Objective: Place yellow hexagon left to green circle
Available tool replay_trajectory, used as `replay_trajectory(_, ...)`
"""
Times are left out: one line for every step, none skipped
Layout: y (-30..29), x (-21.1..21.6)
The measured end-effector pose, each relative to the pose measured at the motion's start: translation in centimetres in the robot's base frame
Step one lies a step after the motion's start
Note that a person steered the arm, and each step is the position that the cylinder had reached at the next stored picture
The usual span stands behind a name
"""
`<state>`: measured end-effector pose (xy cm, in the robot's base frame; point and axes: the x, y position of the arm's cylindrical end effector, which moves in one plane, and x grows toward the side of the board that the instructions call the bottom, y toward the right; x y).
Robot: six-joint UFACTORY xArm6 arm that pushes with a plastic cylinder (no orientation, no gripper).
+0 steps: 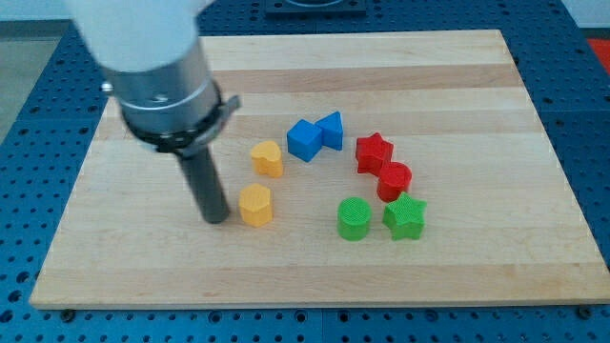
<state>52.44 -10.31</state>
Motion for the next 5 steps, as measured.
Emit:
replay_trajectory(3.7,0.0)
replay_trajectory(1.9,-0.3)
replay_trajectory(-0.3,-2.4)
replay_trajectory(1.2,-3.7)
replay_trajectory(4.4,-3.7)
